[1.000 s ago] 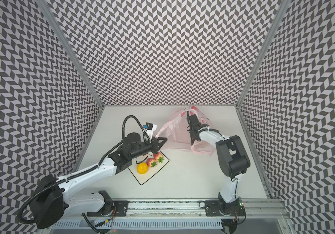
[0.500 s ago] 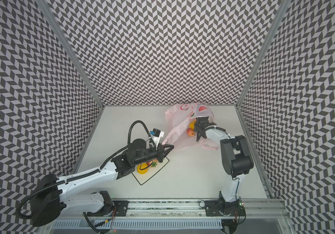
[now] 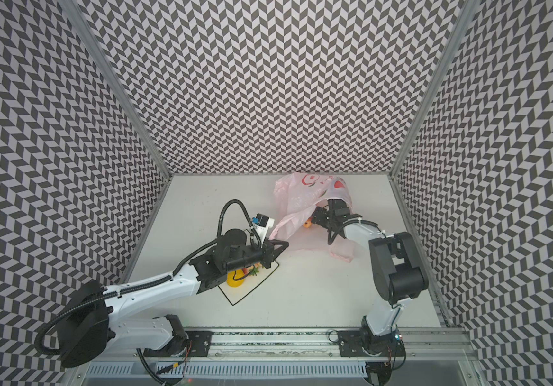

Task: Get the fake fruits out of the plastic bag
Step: 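Grasp the large red strawberry with the right gripper and lift it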

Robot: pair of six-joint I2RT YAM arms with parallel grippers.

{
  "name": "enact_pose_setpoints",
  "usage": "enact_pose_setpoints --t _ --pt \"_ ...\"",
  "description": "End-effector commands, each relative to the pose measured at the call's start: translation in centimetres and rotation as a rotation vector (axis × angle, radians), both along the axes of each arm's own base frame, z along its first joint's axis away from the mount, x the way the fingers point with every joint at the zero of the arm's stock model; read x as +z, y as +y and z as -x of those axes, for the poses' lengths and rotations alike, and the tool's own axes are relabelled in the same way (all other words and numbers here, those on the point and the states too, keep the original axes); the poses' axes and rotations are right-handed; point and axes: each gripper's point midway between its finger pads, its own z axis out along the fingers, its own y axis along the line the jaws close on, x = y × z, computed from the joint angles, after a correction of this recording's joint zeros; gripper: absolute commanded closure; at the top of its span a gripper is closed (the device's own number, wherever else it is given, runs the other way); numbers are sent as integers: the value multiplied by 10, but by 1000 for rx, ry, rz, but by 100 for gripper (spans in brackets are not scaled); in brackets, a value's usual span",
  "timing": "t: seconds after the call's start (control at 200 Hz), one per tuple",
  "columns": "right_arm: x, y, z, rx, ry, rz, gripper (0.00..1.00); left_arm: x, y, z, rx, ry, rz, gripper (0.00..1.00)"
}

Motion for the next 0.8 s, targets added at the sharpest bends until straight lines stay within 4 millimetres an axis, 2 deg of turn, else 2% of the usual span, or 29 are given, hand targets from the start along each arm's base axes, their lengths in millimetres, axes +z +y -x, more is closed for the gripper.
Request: enact_pose_setpoints --t 0.0,0.27,0.461,0.591,0.691,0.796 --pt "32 19 -5 51 -103 -96 25 8 -4 -3 -5 -1 43 100" --pt "13 37 -7 77 -65 -63 26 10 -14 -1 -43 31 70 100" --pt "-11 36 -16 19 -13 8 27 12 -16 1 -54 41 84 100" --pt "-23 42 -21 14 4 27 26 12 -16 2 -59 44 87 100" --pt "-34 44 -23 1 24 57 28 13 -17 1 -59 44 88 100" --pt "-44 41 -22 -18 42 79 35 13 -16 1 -53 43 85 100"
